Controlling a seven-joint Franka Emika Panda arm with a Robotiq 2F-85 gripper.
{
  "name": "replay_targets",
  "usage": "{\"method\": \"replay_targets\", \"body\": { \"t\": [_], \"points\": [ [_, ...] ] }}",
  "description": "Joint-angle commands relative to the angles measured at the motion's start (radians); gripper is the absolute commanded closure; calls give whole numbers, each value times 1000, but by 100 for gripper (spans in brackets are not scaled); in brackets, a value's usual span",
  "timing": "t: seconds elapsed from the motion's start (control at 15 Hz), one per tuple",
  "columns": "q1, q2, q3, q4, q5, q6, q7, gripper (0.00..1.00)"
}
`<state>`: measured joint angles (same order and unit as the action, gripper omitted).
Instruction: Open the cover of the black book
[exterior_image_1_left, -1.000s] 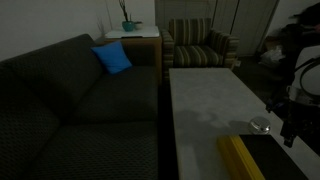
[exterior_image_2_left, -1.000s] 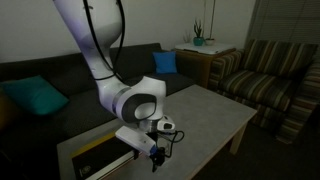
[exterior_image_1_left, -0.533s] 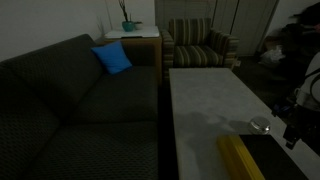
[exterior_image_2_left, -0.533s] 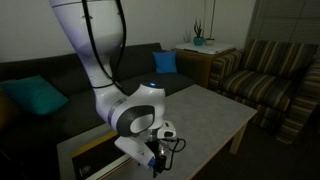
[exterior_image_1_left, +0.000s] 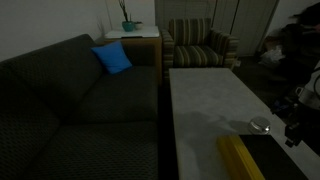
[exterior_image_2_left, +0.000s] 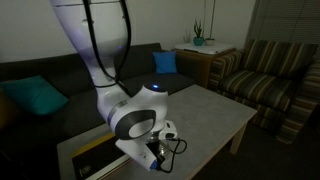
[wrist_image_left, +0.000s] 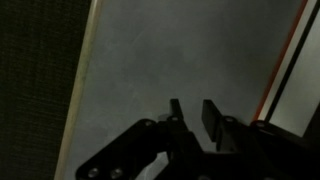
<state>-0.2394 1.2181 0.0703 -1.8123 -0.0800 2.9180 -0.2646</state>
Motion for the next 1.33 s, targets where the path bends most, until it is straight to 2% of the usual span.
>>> {"method": "replay_targets", "body": {
  "t": [0.0, 0.47, 0.87, 1.27],
  "points": [
    [-77, 3, 63, -23, -17, 23, -72, 98],
    [-179, 23, 160, -33, -37, 7, -202, 100],
    [-287, 96, 257, -3, -66, -27, -335, 100],
    [-334, 112, 287, -11, -57, -38, -397, 100]
  ]
}}
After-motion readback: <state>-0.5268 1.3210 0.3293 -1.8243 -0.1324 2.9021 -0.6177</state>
